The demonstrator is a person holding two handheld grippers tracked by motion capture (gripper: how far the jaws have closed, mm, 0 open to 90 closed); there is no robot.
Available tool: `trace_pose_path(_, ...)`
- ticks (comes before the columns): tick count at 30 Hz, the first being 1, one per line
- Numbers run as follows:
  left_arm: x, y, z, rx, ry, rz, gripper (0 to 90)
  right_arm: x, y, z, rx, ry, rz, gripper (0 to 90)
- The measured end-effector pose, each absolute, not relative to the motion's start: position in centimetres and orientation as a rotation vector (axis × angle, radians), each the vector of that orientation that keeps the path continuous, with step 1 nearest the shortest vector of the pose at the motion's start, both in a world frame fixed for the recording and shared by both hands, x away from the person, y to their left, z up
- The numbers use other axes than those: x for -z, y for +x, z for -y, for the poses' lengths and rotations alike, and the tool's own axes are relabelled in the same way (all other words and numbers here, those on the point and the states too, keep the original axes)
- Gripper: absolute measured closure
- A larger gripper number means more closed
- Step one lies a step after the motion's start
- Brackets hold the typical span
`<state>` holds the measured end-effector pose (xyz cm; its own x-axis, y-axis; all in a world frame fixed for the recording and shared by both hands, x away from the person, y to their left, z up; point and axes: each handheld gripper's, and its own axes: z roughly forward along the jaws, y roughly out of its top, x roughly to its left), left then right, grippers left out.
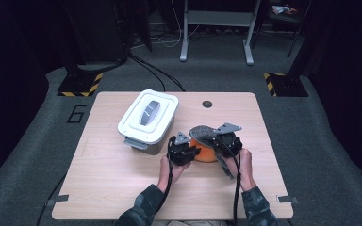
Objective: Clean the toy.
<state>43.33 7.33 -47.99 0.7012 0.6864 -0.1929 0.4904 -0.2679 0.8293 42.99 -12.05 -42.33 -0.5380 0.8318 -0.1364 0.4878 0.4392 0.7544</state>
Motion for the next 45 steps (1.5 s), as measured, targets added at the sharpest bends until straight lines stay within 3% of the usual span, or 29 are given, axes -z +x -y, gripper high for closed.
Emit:
trace_pose_path(13, 48.2, 43.5, -7.5, -0.251, 1.934, -0.921, 80.0, 43.8, 43.6, 15.5, -0.844, 1.246, -2.154, 81.0)
trace_pose_path(32, 48.6, 43.5, -7.6, -0.246, 1.919, -0.939, 80.0, 49.5, 46.8, 17.3, -0.708, 1.438, -2.254, 81.0)
trace_pose_path(35, 48.5, 43.6, -7.7, -0.243, 1.921, -0.939, 79.9, 49.0, 46.6, 17.6, -0.712, 1.43, -2.245, 81.0)
trace_pose_path(45, 48.5, 43.7, -7.8, -0.248, 1.922, -0.933, 77.8, 42.8, 43.3, 16.8, -0.911, 1.258, -2.1, 81.1)
